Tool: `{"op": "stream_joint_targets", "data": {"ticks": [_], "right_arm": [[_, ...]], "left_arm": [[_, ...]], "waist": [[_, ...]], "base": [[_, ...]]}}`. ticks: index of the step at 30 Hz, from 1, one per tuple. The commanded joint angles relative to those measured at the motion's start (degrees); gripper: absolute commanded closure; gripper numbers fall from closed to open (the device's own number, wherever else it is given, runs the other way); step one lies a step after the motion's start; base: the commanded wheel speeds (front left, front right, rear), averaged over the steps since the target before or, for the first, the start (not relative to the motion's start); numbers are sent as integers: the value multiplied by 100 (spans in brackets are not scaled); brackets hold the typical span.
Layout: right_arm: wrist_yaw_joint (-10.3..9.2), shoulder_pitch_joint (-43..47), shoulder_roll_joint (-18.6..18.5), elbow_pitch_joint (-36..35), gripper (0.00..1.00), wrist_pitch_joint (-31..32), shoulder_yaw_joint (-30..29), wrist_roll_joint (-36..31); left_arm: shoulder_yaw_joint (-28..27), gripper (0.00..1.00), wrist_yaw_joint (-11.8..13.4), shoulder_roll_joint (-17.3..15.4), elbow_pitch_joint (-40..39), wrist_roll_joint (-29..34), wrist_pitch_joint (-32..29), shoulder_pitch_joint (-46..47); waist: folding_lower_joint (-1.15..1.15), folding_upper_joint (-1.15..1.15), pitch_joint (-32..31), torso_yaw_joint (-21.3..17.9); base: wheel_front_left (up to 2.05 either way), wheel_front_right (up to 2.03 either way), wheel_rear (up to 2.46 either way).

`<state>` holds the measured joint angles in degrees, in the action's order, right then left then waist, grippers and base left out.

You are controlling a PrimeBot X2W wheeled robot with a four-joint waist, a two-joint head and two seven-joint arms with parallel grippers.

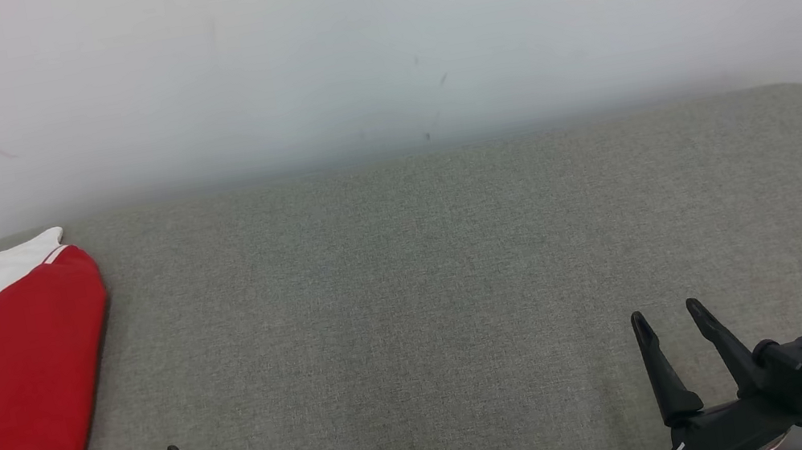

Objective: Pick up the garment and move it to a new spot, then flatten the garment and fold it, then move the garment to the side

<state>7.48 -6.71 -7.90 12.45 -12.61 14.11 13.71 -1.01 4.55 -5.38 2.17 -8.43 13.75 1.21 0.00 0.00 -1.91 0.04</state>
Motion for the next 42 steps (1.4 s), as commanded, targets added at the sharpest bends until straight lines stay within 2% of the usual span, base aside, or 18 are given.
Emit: {"op": "stream_joint_targets", "data": {"ticks": [1, 7, 23, 31, 42], "right_arm": [[2, -29, -43, -18, 0, -26, 47, -132], [2, 6, -58, -59, 0, -48, 88, -352], [2, 52, -58, -50, 0, 5, 56, -348], [2, 107, -42, -8, 0, -9, 66, -285], [2, 146, 21, 116, 0, -44, 105, -239]], "left_arm": [[-9, 0, -43, -16, -7, 100, 67, -77], [-1, 0, -190, -28, 23, 287, 123, -128], [-146, 0, -234, 27, 82, 287, 153, -83], [-260, 0, -260, 75, 133, 189, 151, -45], [-335, 0, -294, 73, 224, 275, 145, -100]], "waist": [[0, 0, -3, -2], [0, 0, -13, 1], [0, 0, 20, 189], [0, 0, 17, 608], [0, 0, -64, 1466]], "base": [[0, 0, 0], [0, 0, 0], [0, 0, 0], [0, 0, 0], [0, 0, 0]]}}
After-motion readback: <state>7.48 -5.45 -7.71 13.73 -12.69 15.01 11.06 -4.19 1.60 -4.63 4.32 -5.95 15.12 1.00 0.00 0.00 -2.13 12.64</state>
